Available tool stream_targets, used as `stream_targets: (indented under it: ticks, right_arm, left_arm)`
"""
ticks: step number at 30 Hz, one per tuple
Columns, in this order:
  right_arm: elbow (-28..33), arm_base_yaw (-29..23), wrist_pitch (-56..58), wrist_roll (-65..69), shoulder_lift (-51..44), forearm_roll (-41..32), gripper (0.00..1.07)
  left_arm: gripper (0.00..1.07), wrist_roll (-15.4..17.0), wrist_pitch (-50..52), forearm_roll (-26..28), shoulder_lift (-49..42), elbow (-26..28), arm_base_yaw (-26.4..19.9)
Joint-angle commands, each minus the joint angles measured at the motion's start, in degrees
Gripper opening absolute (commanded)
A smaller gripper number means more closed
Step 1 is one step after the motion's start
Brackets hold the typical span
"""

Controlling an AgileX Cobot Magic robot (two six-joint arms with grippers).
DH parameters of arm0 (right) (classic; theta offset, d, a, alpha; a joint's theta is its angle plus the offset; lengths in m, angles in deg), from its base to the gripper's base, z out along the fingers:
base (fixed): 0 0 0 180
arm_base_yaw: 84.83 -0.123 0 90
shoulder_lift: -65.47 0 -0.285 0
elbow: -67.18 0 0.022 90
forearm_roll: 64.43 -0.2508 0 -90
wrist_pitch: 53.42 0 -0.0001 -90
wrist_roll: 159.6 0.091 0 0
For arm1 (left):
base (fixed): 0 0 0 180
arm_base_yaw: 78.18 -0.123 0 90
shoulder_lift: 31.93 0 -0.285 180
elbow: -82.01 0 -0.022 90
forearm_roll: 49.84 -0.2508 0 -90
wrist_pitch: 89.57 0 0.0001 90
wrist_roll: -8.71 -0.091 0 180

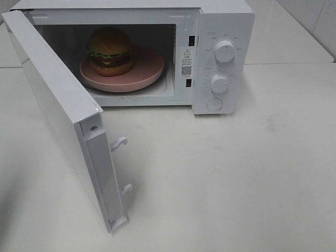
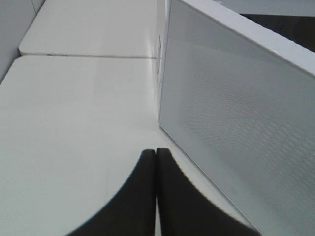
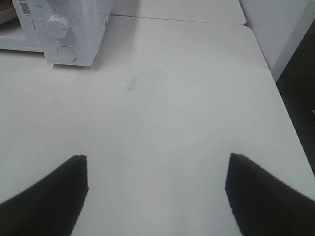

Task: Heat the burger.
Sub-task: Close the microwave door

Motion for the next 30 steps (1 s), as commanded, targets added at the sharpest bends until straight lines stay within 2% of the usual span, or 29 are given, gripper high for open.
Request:
stream_targets:
  ticks: [1,6,17,19,20,22,23,24,25,26,28,30]
  right_arm:
    - [0.2,0.3,-0.5,-0.4,-1.8,0.1,0.75]
    - [0.2,0.3,-0.5,-0.4,-1.8,0.1,0.75]
    - [0.2,0.3,-0.5,-0.4,-1.8,0.1,0.75]
    - [0.2,0.3,-0.5,-0.4,-1.8,0.1,0.75]
    - [0.2,0.3,-0.5,-0.4,-1.8,0.1,0.75]
    - [0.2,0.3,-0.5,-0.4,-1.8,0.1,0.75]
    - [0.2,0.3,-0.5,-0.4,-1.8,0.1,0.75]
    - [0.2,0.3,-0.5,-0.4,-1.8,0.1,0.75]
    - [0.2,0.3,-0.5,-0.4,-1.8,0.1,0.75]
    - [0.2,0.3,-0.5,-0.4,-1.8,0.1,0.75]
    - [0.2,0.3,-0.5,-0.4,-1.8,0.1,0.75]
    - [0.2,0.3,-0.5,-0.4,-1.8,0.1,0.75]
  left_arm:
    - [0.00,-0.4,10.6,0.6,1.1,-3.4,-0.1]
    - [0.00,-0.2,20.1,0.6,3.7,-6.2,-0.1]
    - [0.00,0.7,31.9,-1.0,13.7,-6.2,0.1]
    - [0.00,3.8,35.2,-3.8,17.3,-6.2,0.1]
    - [0.00,3.8,35.2,-3.8,17.3,-6.2,0.1]
    - [0.00,8.1,38.7,-8.8,21.4,-6.2,0.1]
    - [0.00,8.1,38.7,-8.8,21.4,-6.2,0.1]
    - [0.00,9.8,39.4,-10.2,22.4,-6.2,0.1]
    - [0.00,13.1,41.1,-13.2,24.2,-6.2,0.1]
    - [0.00,13.1,41.1,-13.2,24.2,-6.2,0.1]
    - [0.00,16.7,43.7,-18.0,26.8,-6.2,0.1]
    - [0.00,17.8,44.7,-19.7,27.6,-6.2,0.1]
